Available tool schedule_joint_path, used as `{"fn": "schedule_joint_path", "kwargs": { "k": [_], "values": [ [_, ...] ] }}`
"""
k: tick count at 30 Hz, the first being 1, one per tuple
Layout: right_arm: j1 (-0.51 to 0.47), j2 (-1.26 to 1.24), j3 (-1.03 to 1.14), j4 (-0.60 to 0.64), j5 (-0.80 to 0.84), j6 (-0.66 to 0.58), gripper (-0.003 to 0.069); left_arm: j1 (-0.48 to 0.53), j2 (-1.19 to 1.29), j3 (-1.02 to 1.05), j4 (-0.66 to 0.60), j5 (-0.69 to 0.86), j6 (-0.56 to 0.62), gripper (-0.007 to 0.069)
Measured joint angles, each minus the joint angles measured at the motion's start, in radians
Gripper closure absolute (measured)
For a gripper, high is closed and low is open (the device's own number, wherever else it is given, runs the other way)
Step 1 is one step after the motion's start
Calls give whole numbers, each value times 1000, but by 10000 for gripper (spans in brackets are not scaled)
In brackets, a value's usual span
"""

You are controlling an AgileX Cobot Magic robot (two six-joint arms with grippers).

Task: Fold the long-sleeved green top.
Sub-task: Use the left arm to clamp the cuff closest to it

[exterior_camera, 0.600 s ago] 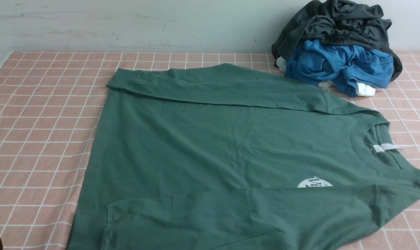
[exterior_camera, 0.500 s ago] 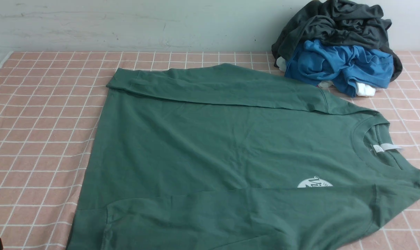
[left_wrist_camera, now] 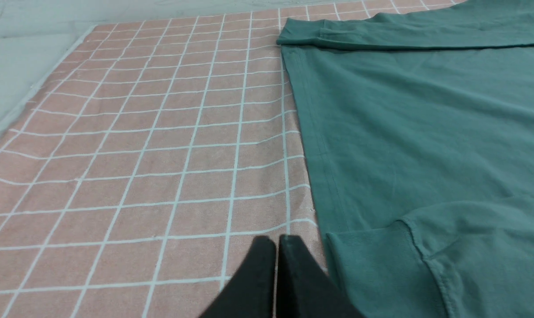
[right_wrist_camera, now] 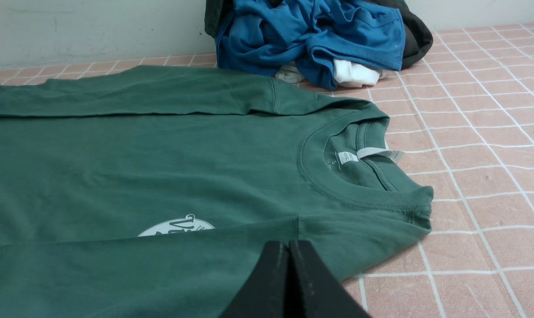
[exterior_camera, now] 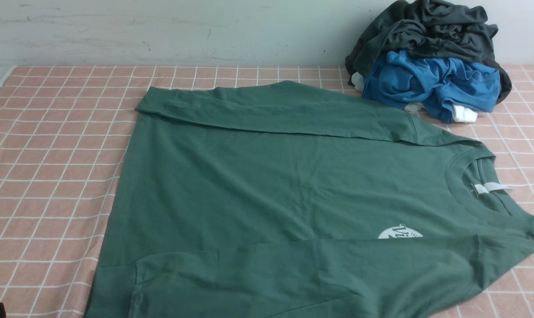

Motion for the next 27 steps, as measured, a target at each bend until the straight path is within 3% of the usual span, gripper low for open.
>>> {"fn": "schedule_joint_path", "kwargs": {
  "k": [9, 27],
  "values": [
    [0, 0, 0, 0, 0, 0, 673, -121, 0, 0, 0, 0, 0, 628],
    [0, 0, 0, 0, 0, 0, 673, -122, 0, 0, 6, 0, 3, 628]
  ]
}}
